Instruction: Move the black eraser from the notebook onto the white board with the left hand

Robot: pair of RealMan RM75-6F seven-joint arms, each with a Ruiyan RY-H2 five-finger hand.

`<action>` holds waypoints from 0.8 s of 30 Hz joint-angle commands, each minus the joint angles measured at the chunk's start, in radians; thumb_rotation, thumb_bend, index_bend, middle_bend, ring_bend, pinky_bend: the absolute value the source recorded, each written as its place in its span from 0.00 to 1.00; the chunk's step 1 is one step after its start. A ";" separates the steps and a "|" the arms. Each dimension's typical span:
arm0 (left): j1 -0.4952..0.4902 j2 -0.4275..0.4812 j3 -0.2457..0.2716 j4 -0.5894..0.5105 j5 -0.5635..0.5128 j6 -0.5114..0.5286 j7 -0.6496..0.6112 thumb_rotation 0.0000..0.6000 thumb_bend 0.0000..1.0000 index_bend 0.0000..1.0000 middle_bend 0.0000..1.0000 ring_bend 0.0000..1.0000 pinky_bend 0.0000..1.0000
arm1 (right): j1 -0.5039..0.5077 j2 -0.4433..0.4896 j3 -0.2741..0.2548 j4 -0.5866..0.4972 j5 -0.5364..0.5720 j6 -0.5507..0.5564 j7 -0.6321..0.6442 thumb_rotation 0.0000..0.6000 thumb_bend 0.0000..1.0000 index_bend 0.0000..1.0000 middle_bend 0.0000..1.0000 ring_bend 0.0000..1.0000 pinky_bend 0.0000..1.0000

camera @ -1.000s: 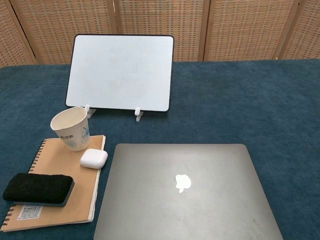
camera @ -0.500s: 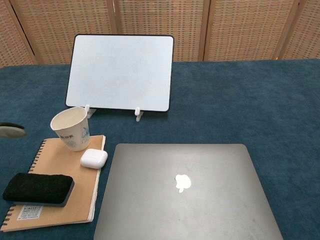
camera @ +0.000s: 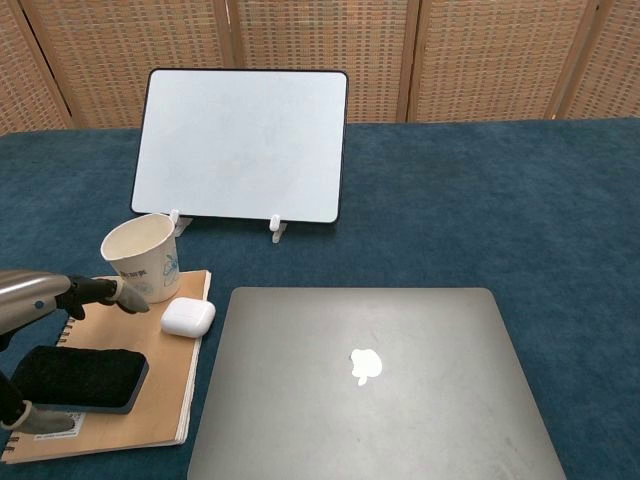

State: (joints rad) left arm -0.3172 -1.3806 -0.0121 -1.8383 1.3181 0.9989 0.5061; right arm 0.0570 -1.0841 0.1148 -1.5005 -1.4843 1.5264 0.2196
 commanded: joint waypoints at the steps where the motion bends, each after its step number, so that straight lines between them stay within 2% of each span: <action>1: -0.019 -0.027 -0.004 0.011 -0.031 -0.002 0.027 1.00 0.00 0.25 0.30 0.25 0.28 | 0.000 0.000 0.001 0.001 0.002 0.000 0.002 1.00 0.00 0.00 0.00 0.00 0.00; 9: -0.023 -0.076 0.000 0.047 -0.052 0.050 0.062 1.00 0.00 0.34 0.41 0.35 0.40 | 0.002 0.001 0.002 0.004 0.007 -0.005 0.010 1.00 0.00 0.00 0.00 0.00 0.00; 14: -0.027 -0.092 0.003 0.061 -0.080 0.063 0.070 1.00 0.01 0.35 0.43 0.37 0.44 | 0.003 0.000 0.003 0.005 0.008 -0.006 0.011 1.00 0.00 0.00 0.00 0.00 0.00; 24: -0.032 -0.102 0.005 0.079 -0.090 0.091 0.056 1.00 0.15 0.47 0.51 0.44 0.51 | 0.004 0.000 0.005 0.005 0.013 -0.008 0.018 1.00 0.00 0.00 0.00 0.00 0.00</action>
State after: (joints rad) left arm -0.3498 -1.4828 -0.0080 -1.7595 1.2249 1.0863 0.5652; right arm 0.0606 -1.0838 0.1197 -1.4956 -1.4716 1.5183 0.2373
